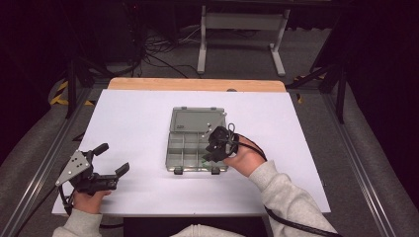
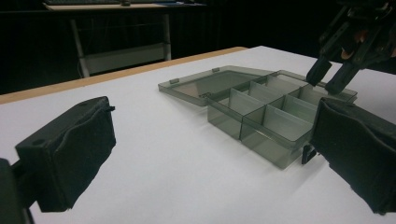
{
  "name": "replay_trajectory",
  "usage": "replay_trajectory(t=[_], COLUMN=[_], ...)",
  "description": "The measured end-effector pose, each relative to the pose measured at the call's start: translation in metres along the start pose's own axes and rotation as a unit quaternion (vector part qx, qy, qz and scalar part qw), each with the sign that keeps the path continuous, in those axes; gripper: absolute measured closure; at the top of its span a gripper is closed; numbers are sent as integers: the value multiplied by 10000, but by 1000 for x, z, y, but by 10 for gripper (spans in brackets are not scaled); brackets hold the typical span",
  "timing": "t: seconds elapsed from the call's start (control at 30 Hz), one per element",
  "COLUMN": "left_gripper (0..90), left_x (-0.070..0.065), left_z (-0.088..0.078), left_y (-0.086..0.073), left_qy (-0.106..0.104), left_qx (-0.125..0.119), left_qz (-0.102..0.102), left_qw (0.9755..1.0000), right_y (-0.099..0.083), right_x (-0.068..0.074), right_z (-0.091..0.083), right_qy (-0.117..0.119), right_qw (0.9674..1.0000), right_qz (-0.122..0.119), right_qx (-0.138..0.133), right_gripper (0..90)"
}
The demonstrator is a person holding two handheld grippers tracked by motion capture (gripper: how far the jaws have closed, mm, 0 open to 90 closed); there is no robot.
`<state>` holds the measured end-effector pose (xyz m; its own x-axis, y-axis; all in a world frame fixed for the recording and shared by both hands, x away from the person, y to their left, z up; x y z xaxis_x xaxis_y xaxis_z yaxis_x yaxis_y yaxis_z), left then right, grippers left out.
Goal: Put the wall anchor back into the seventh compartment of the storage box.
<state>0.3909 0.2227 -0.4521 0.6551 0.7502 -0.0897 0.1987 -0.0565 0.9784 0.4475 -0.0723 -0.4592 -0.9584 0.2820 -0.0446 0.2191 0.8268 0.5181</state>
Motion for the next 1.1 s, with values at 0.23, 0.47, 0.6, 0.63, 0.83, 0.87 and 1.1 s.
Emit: replay_trajectory(t=[0.23, 0.47, 0.6, 0.63, 0.83, 0.87, 1.1], left_gripper=[7, 7, 7, 7, 7, 7, 7], left_x=[0, -1, -1, -1, -1, -1, -2], left_z=[0, 0, 0, 0, 0, 0, 0], left_y=[0, 0, 0, 0, 0, -1, -1], left_qy=[2, 13, 7, 11, 10, 9, 8], left_qx=[-6, -19, 5, -13, 5, 8, 31], left_qz=[-20, -14, -16, -17, -12, -12, -8], left_qw=[10000, 10000, 10000, 10000, 10000, 10000, 10000], right_y=[-3, -15, -22, -24, -38, -41, -57], right_x=[-3, -7, -9, -9, -14, -15, -19], right_z=[-26, -53, -67, -70, -84, -86, -96], right_qy=[-188, -514, -748, -788, -1004, -1048, -1219], right_qw=[9981, 9910, 9838, 9819, 9708, 9686, 9569], right_qz=[126, 244, 322, 352, 451, 464, 533], right_qx=[-568, -1213, -1598, -1684, -2132, -2206, -2583], right_gripper=[531, 351, 258, 256, 178, 158, 49])
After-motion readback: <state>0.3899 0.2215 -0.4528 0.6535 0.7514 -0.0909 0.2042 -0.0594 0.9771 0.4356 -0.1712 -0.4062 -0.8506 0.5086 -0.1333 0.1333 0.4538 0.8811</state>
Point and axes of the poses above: each handheld gripper's, and its own axes: z roughly forward along the jaws, y roughly out of its top, x roughly to its left, the point moved 9 cm from there along z, roughly forward along the jaws, and after that the axes turned 4 degrees about -z, right-handed, at the moved point
